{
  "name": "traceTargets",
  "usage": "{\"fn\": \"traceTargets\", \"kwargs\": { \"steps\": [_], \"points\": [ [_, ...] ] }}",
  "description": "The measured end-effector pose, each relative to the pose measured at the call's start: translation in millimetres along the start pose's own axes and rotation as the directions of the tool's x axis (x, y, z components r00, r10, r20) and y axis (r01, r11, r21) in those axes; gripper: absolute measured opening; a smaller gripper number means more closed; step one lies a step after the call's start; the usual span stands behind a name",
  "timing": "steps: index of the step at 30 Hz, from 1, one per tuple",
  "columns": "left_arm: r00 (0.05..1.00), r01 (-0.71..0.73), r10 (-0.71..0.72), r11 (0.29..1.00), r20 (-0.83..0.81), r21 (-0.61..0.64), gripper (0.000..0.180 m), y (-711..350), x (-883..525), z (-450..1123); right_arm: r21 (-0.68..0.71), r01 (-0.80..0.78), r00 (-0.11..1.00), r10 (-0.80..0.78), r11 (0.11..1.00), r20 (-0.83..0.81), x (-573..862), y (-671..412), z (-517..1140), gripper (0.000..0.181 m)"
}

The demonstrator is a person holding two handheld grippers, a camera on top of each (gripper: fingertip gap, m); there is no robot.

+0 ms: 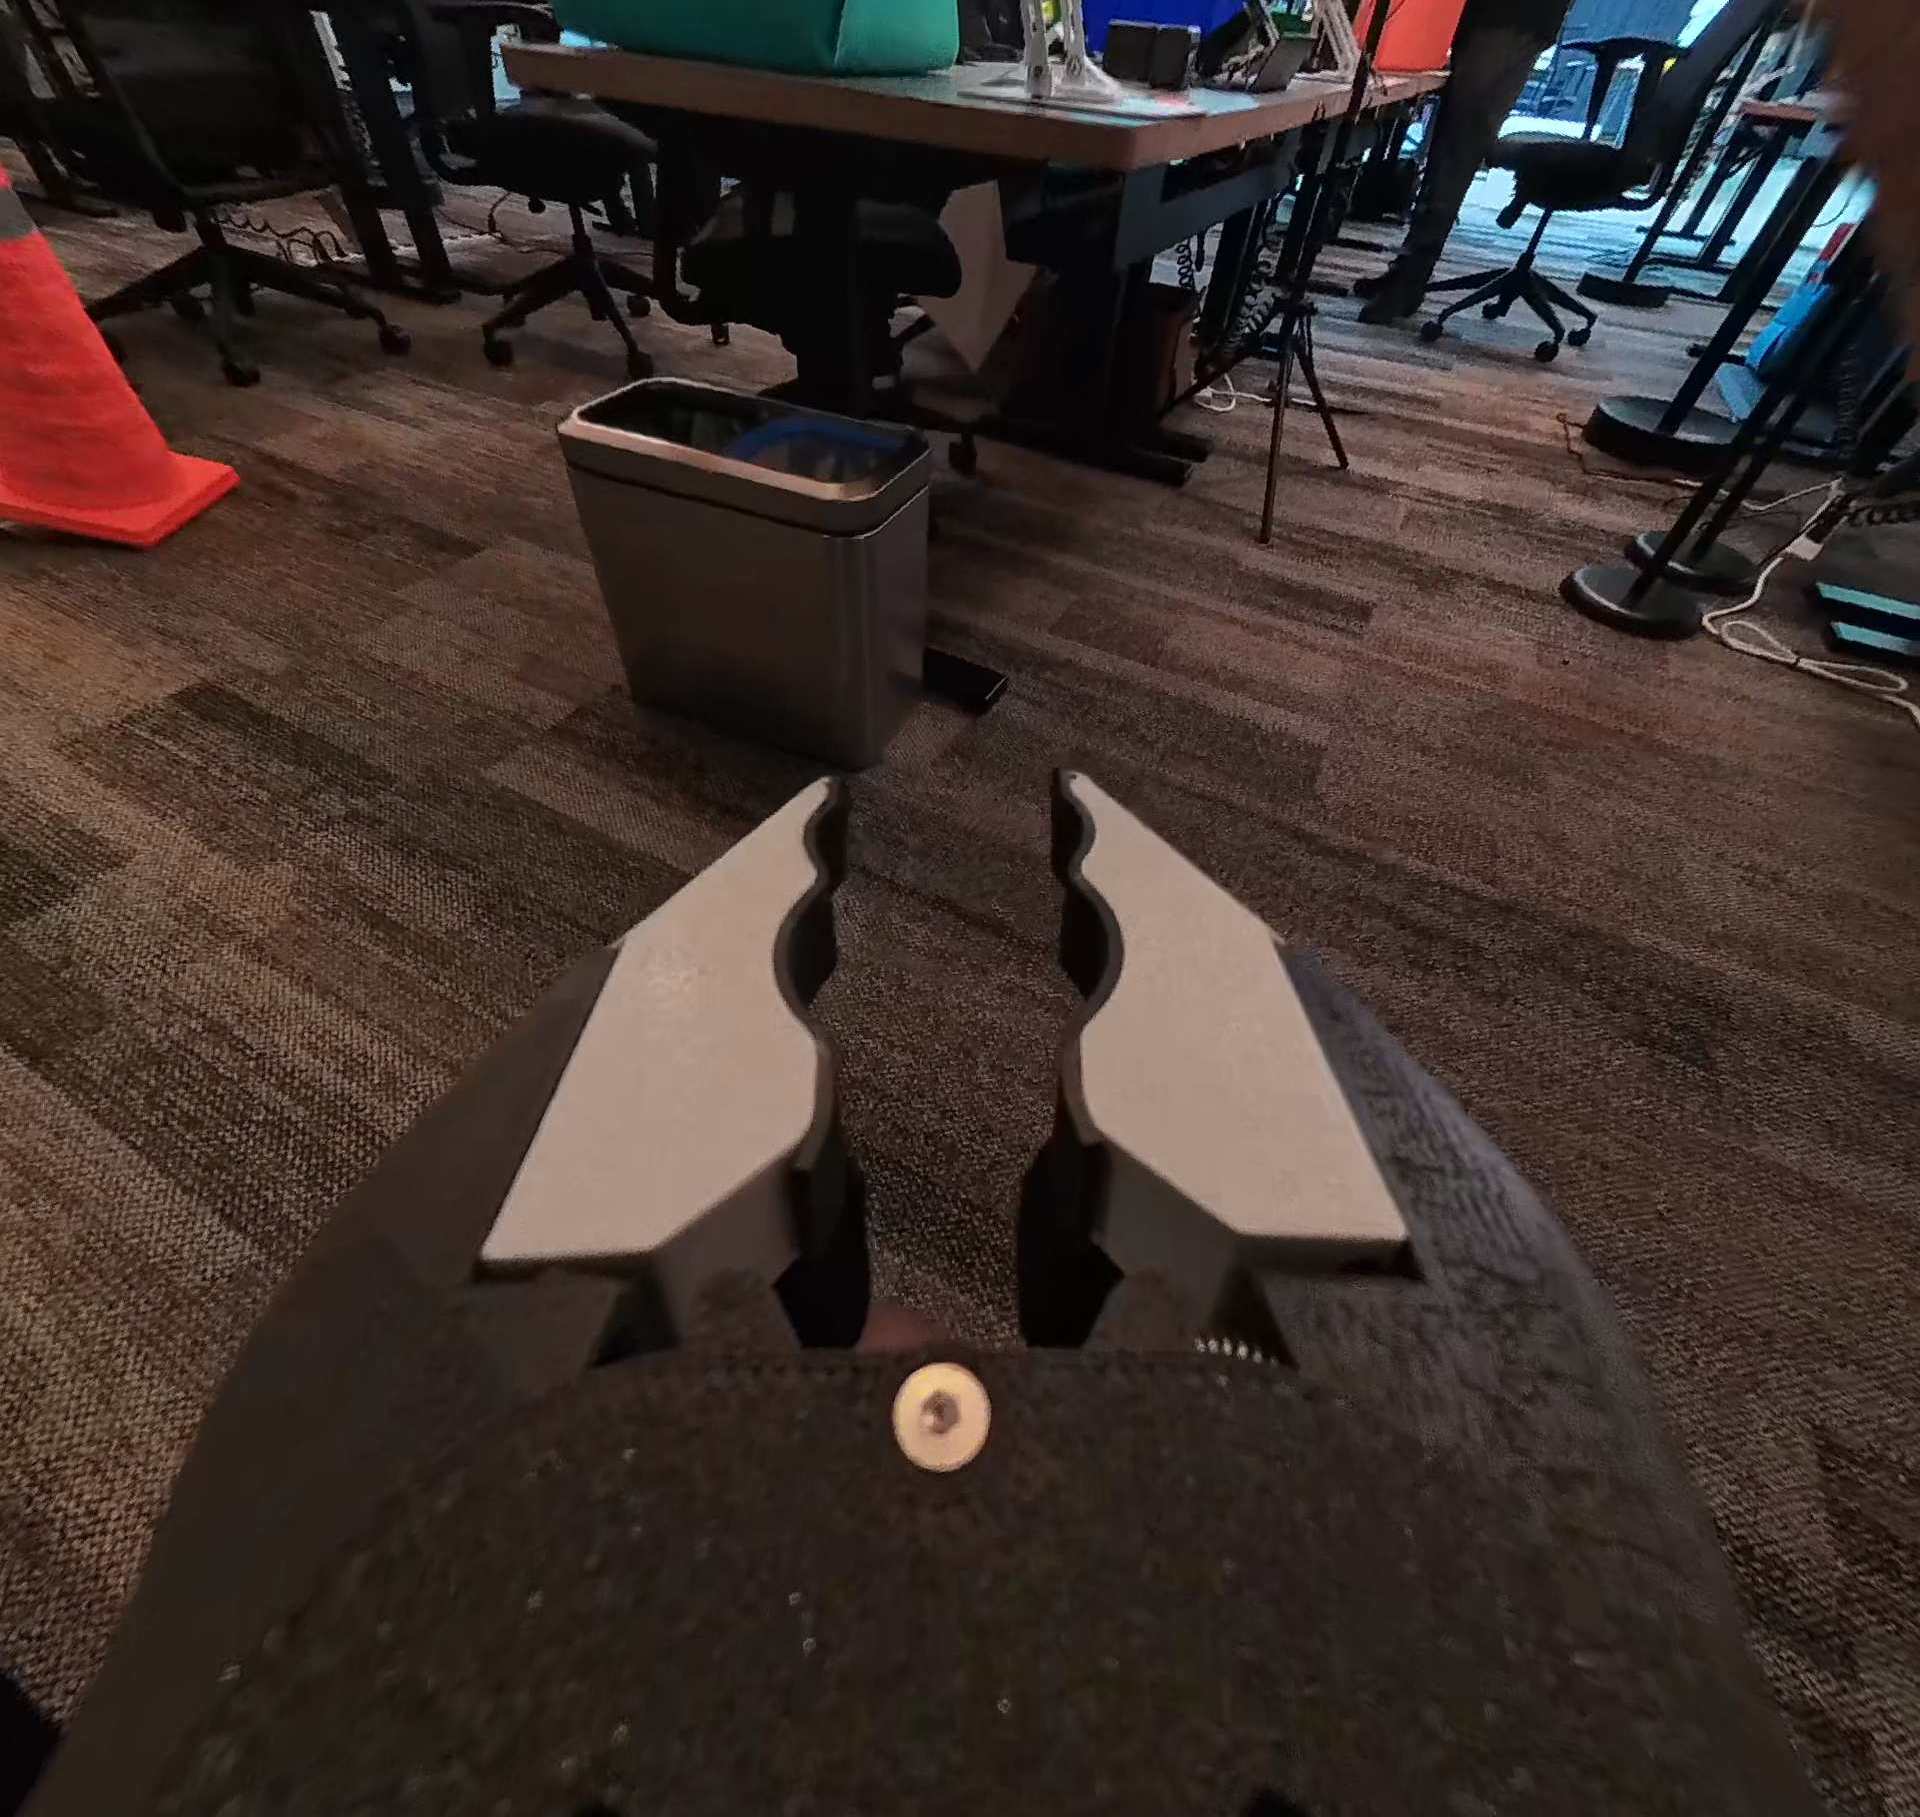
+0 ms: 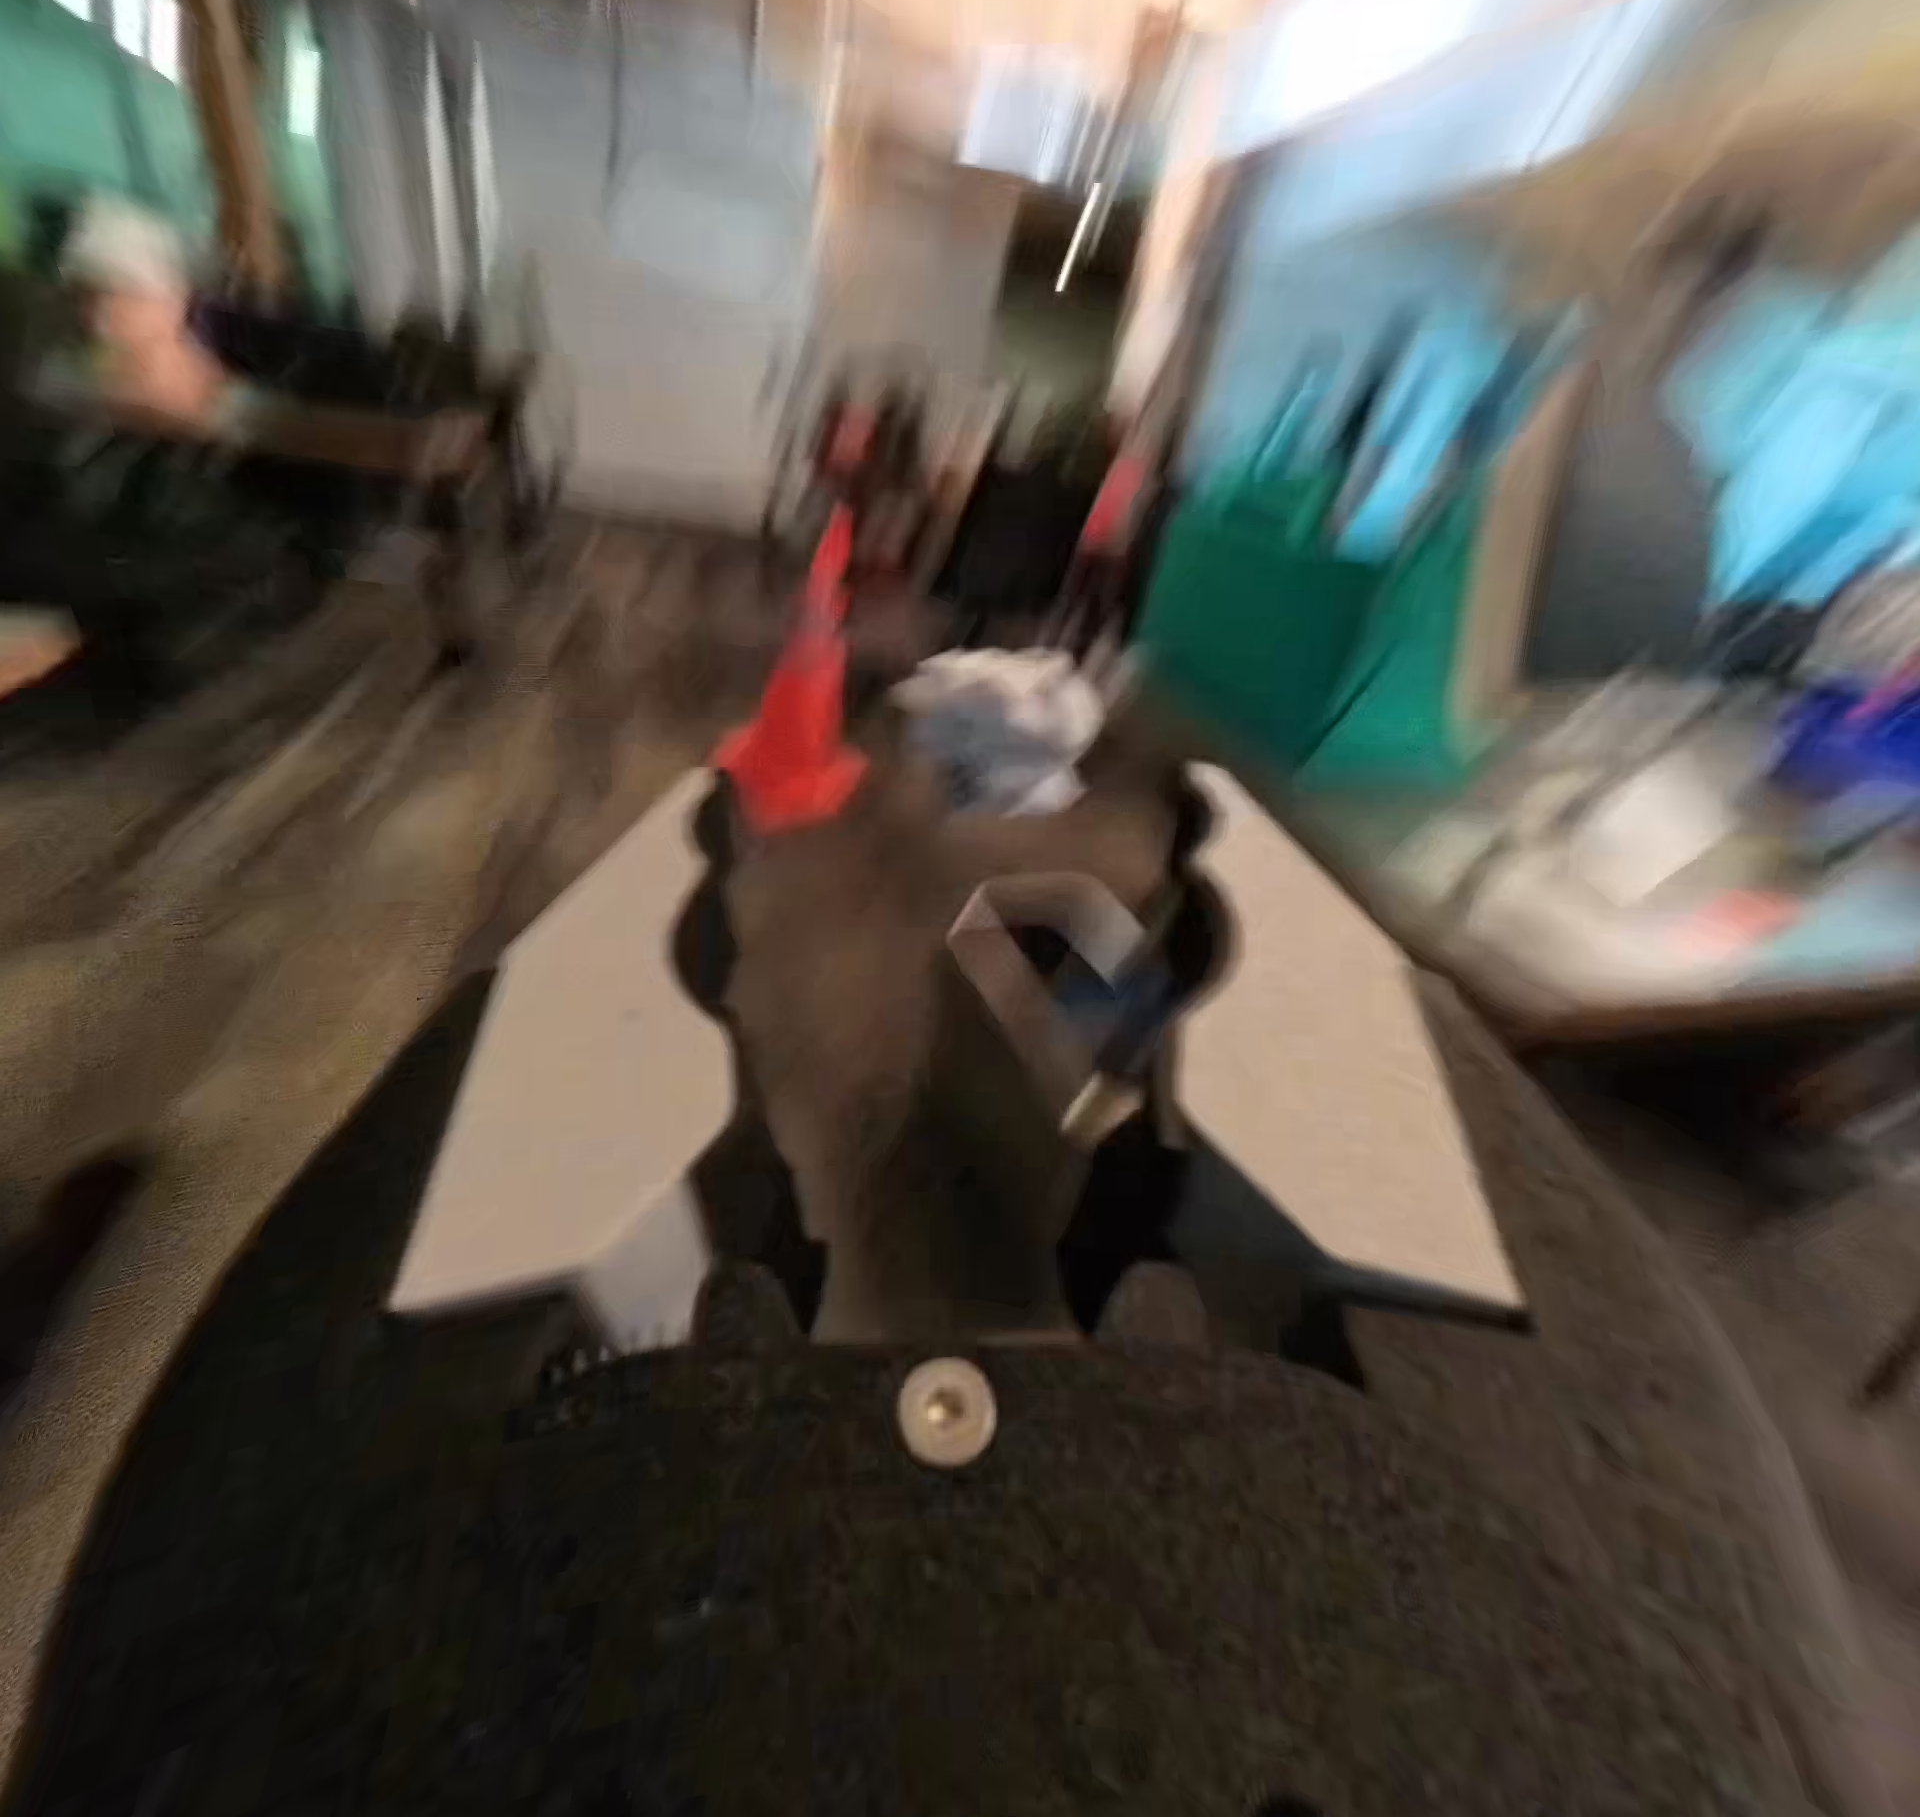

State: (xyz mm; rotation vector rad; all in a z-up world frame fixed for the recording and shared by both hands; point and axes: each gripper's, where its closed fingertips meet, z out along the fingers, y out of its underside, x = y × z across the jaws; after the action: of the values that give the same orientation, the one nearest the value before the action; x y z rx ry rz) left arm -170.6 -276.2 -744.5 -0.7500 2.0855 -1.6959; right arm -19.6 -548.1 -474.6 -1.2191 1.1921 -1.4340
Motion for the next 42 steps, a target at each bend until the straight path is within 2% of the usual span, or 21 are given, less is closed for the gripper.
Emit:
{"fn": "traceTargets", "kwargs": {
  "steps": [1,3,6,10,19,28,32,35,39,42],
  "points": [
    [1.0,-0.002,0.002,1.0,-0.004,0.007,0.04,-4,3,-1,-0.153,-0.116,0.988,0.129,0.981,0.08,10,35,30,0.089],
    [1.0,-0.018,0.018,1.0,0.002,0.022,0.04,-9,7,-5,-0.045,-0.213,0.969,0.217,0.976,0.117,25,35,21,0.073],
    [1.0,-0.012,0.013,1.0,-0.009,0.018,0.04,-4,7,-7,0.023,-0.16,0.982,0.156,0.987,0.106,16,41,-31,0.07],
    [1.0,0.007,-0.007,1.0,-0.021,-0.007,0.04,8,0,-2,0.082,-0.071,0.995,0.065,0.994,0.078,-12,64,-107,0.057],
    [0.998,0.009,-0.01,1.0,-0.062,-0.024,0.04,13,6,7,-0.018,0.102,0.995,-0.101,0.995,0.026,-70,138,-195,0.045],
    [0.996,0.035,-0.039,0.998,-0.077,-0.058,0.04,29,-4,20,-0.07,0.082,0.996,-0.079,0.994,0.049,-75,163,-187,0.047],
    [0.995,0.044,-0.053,0.993,-0.08,-0.114,0.04,37,-10,58,-0.2,0.052,0.996,-0.038,0.978,0.076,-53,228,-198,0.047],
    [0.998,0.019,-0.029,0.987,-0.06,-0.158,0.039,28,-11,105,-0.351,-0.06,0.991,0.098,0.935,0.092,-33,304,-221,0.047],
    [1.0,0.007,-0.006,0.975,0.005,-0.224,0.037,-2,-14,174,-0.57,-0.247,0.94,0.338,0.784,0.056,-18,383,-274,0.053],
    [0.999,0.033,-0.026,0.957,0.029,-0.288,0.037,-37,-6,214,-0.614,-0.328,0.896,0.443,0.719,0.04,-4,386,-308,0.052]
  ]
}}
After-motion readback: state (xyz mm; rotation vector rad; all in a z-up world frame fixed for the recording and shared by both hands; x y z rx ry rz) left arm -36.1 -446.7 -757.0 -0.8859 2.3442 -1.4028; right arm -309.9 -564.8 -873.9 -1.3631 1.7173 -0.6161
